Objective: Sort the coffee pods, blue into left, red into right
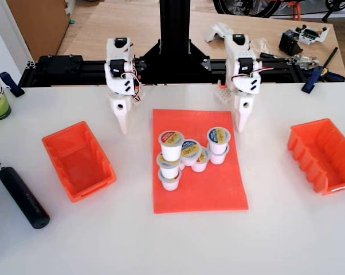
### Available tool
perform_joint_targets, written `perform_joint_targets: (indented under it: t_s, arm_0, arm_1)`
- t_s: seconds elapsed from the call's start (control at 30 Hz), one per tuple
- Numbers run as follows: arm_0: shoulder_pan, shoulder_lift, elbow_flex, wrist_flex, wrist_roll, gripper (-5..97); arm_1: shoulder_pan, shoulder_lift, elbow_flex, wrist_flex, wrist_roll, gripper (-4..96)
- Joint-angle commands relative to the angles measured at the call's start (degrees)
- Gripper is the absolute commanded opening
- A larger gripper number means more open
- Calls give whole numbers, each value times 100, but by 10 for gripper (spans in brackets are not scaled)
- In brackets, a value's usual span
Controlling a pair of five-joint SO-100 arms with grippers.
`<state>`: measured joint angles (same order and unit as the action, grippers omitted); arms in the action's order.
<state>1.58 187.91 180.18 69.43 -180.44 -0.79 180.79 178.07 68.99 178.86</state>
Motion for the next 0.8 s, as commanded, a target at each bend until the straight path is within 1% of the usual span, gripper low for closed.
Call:
perform_joint_targets:
  t_s: [0.0, 0.07, 0.1, 0.13, 0.17, 0.33, 0.37, 0.4, 0.43, 0.53, 0.57, 0.6, 0.63, 0.67, 0.73, 0.77]
  arm_0:
    - [-18, 18, 211, 35, -923, -48]
    - [-62, 18, 211, 35, -844, -46]
    - [-272, 18, 211, 88, -589, -33]
    - [-519, 35, 211, 176, -185, -33]
    - [-615, 53, 211, 202, -97, -33]
    - [-615, 53, 211, 202, -97, -33]
    - [-624, 53, 211, 202, -97, -34]
    - [-624, 53, 211, 193, -97, -37]
    - [-615, 53, 211, 193, -97, -36]
    - [-659, 53, 211, 193, -97, -31]
    - [-659, 97, 211, 202, -149, -23]
    - [-659, 220, 211, 255, -220, 9]
    - [-659, 229, 211, 185, -237, 15]
    - [-659, 229, 202, 167, -220, 15]
    - [-650, 229, 132, 264, -220, 15]
    - [-659, 229, -9, 352, -18, 27]
  arm_1:
    - [-18, 9, 132, 53, -18, 64]
    - [-18, 9, 132, 53, -18, 64]
    - [-18, 9, 132, 53, -18, 64]
    - [-18, 9, 132, 53, -18, 64]
    - [-18, 9, 132, 53, -18, 64]
    - [-18, 9, 132, 53, -18, 64]
    - [-18, 9, 132, 53, -18, 96]
    - [53, 9, 132, 62, -26, 158]
    - [97, 9, 132, 62, -26, 197]
    - [88, 9, 132, 62, -44, 208]
    - [88, 9, 132, 62, -44, 184]
    - [97, 9, 132, 62, -18, 154]
    - [123, 26, 132, 88, 9, 114]
    - [149, 202, 132, 123, -62, 91]
    - [246, 589, 114, 220, -466, 57]
    - [272, 729, 18, 360, -554, 45]
